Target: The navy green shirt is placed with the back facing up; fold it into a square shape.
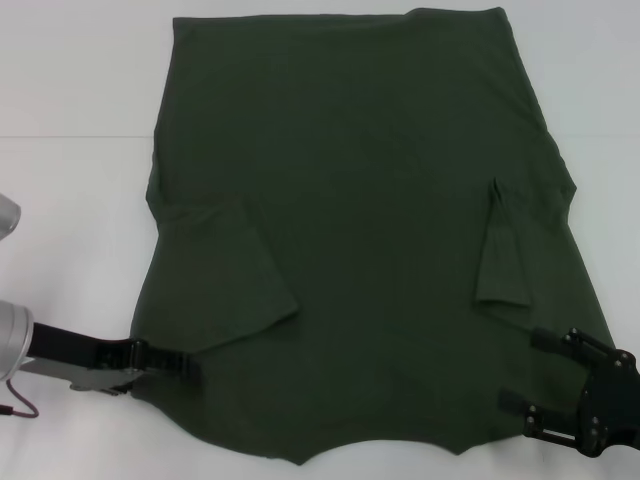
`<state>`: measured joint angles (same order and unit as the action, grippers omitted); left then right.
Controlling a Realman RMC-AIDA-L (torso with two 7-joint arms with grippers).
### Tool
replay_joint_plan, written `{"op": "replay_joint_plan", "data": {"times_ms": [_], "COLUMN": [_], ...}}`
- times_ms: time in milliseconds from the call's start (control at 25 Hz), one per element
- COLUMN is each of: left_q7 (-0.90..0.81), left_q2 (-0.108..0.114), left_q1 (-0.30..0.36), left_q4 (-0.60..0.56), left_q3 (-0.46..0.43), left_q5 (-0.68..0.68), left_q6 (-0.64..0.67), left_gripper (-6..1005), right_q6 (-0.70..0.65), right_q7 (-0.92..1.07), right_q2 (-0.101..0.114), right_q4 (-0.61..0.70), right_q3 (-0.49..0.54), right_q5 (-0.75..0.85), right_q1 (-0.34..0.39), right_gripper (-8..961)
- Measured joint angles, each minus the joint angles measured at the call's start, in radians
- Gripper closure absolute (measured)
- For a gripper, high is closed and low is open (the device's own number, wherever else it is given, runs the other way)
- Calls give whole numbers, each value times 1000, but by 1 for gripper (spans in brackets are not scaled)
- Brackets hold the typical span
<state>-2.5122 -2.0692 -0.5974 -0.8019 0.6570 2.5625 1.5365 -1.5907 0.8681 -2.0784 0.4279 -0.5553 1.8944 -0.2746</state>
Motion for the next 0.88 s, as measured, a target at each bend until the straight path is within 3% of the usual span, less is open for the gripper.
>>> {"op": "replay_joint_plan", "data": {"times_ms": [160, 360, 840, 880], "left_q7": [1, 3, 1, 1], "left_q2": [1, 4, 7, 7], "left_q1": [7, 4, 2, 2], "left_q4": [-9, 5, 6, 6], "left_q3": [5, 30, 31, 31], "left_q5": [2, 3, 3, 3], "left_q6": [-27, -46, -48, -50], "left_gripper": [145, 360, 563, 686], "right_q6": [-3, -6, -14, -17], "right_q7": [0, 1, 8, 18], "right_q2": [0, 2, 1, 0], "right_q4": [2, 1, 0, 1], "right_q3": [0, 1, 5, 7], "right_q5": [0, 0, 0, 0], "right_q1": [0, 0, 2, 3], "right_gripper": [6, 6, 6, 6]}}
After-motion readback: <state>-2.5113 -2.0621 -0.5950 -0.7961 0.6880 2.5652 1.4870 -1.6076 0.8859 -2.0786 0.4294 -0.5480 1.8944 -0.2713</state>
